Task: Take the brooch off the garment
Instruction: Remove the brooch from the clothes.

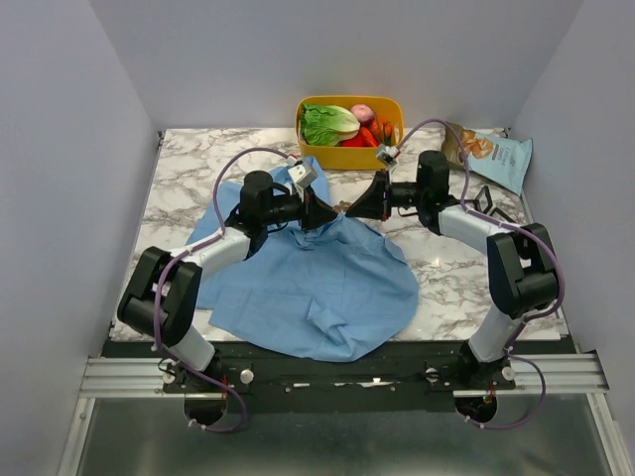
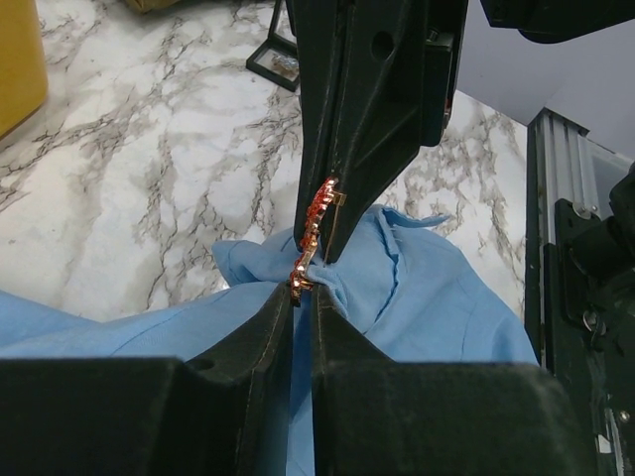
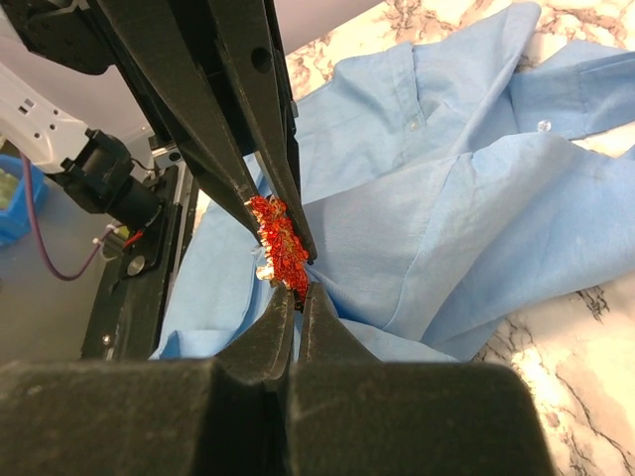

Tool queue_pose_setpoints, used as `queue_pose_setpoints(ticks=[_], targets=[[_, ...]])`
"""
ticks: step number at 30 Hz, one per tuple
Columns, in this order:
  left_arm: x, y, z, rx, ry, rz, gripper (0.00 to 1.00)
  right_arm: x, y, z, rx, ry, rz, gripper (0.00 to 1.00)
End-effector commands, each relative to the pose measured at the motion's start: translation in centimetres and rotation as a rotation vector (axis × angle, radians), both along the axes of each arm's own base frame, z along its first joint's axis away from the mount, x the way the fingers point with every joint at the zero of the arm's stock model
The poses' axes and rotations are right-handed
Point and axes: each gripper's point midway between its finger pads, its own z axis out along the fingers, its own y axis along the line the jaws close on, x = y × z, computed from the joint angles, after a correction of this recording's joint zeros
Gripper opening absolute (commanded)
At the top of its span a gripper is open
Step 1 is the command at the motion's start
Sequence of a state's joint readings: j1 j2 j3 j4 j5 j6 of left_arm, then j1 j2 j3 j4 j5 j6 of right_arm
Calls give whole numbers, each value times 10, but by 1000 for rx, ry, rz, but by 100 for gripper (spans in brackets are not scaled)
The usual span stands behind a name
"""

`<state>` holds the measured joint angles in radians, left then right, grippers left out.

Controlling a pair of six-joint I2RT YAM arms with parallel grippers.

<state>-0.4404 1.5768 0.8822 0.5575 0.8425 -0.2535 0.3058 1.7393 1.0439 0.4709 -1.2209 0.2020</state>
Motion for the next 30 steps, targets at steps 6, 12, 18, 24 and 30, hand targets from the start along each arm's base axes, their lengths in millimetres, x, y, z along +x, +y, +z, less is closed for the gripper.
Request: queue_pose_setpoints(ticks=[6, 12, 18, 24, 30], targets=[[-27, -11, 14, -89, -40, -141, 8, -1, 6, -7, -2, 16, 35, 1], [-29, -12, 16, -109, -41, -151, 19, -2, 7, -9, -6, 23, 41, 1], [-29, -11, 17, -114, -50, -142, 22, -3, 8, -11, -5, 36, 51, 1], [-27, -10, 18, -112, -58, -122, 36, -9, 8, -10, 2, 45, 74, 1], [-26, -9, 21, -116, -64, -116, 36, -10, 8, -11, 3, 52, 80, 1]])
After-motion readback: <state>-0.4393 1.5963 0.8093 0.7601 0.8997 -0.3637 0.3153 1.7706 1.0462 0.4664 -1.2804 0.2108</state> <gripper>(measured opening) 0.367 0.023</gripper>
